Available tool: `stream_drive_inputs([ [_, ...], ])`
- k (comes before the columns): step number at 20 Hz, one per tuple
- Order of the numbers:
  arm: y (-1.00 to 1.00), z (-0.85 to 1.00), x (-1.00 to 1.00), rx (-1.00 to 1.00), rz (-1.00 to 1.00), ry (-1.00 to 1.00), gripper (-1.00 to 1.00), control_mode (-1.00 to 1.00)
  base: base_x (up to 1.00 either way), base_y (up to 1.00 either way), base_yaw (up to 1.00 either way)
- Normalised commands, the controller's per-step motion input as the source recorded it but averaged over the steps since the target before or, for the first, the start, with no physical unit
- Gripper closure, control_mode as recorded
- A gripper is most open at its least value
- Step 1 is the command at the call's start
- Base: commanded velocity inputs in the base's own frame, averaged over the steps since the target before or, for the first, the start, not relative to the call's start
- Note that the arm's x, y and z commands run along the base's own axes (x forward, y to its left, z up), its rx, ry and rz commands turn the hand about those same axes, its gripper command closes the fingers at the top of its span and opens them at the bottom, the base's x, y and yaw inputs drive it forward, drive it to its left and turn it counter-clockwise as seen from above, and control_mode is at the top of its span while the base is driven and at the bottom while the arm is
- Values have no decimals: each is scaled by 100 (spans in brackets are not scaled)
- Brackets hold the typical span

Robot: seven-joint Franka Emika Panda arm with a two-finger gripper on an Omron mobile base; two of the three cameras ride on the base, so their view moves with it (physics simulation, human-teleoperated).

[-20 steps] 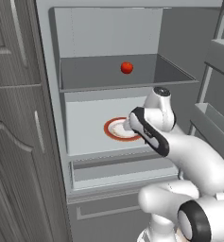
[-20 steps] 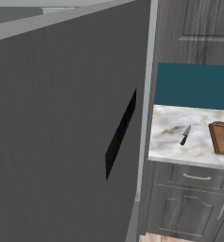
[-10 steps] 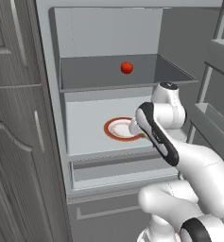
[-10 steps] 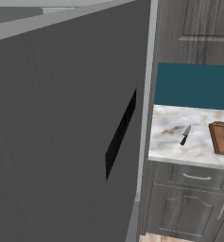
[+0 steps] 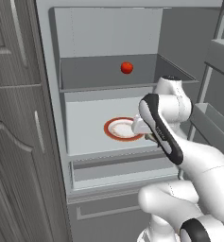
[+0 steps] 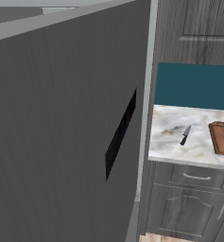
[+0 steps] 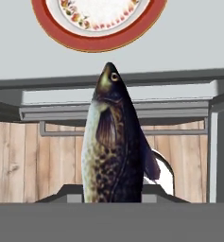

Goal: Retrieve the fish from the fridge and place it on the cutting board.

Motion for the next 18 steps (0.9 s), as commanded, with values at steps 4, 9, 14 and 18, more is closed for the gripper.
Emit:
stream_drive_inputs([
  [4, 0, 21, -11, -2, -3, 5, 100, -100, 0, 0, 0],
  [9, 0, 9, -33, -3, -1, 6, 100, -100, 0, 0, 0],
  [14, -5, 11, -44, -3, 0, 5, 100, -100, 0, 0, 0],
  [18, -1, 10, -47, -2, 0, 3, 100, -100, 0, 0, 0],
])
